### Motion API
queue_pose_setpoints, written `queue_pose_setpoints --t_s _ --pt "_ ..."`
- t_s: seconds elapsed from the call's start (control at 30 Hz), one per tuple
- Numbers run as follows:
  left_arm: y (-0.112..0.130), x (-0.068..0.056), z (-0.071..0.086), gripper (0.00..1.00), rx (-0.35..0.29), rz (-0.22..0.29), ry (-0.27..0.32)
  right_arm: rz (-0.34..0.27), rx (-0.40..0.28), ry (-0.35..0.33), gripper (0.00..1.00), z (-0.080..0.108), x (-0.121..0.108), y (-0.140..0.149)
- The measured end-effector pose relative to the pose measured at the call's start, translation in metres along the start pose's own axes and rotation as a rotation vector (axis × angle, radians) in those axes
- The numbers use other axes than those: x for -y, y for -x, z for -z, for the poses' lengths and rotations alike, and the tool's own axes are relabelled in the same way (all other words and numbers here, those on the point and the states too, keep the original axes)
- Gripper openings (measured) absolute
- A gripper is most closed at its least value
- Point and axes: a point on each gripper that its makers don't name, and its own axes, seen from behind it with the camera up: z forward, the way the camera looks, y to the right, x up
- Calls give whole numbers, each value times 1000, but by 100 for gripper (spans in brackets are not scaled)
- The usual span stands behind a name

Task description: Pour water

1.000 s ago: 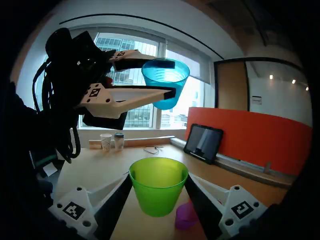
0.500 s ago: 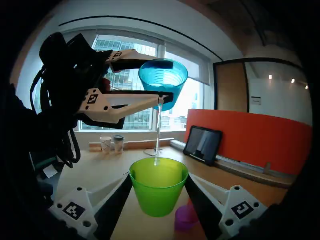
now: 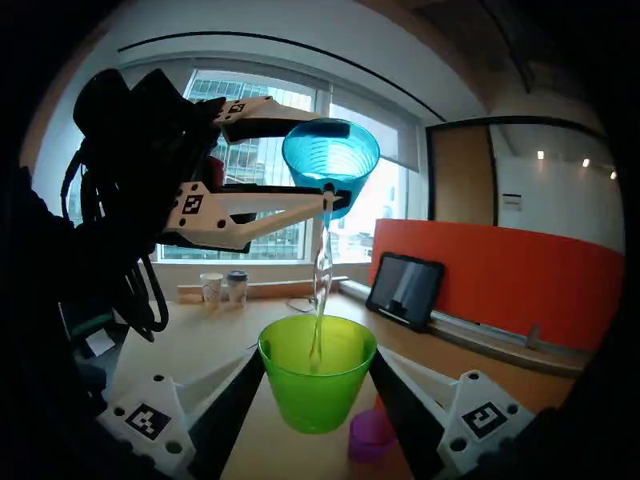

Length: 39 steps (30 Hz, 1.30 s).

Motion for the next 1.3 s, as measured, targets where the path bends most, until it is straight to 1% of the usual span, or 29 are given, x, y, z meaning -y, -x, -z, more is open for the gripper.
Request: queue_pose_setpoints --t_s 0.67,0.97,1.17,1.3 --pt "-6 4 0 87 0 -69 -17 -2 -4 6 91 2 -3 -1" --pt "-8 8 1 87 -1 -107 -26 0 -7 8 91 1 -4 -4" --pt "-10 5 1 87 -4 -126 -29 -2 -9 7 91 1 -3 -4" --pt "-11 6 0 87 -4 -148 -31 0 -11 9 91 2 -4 -4"
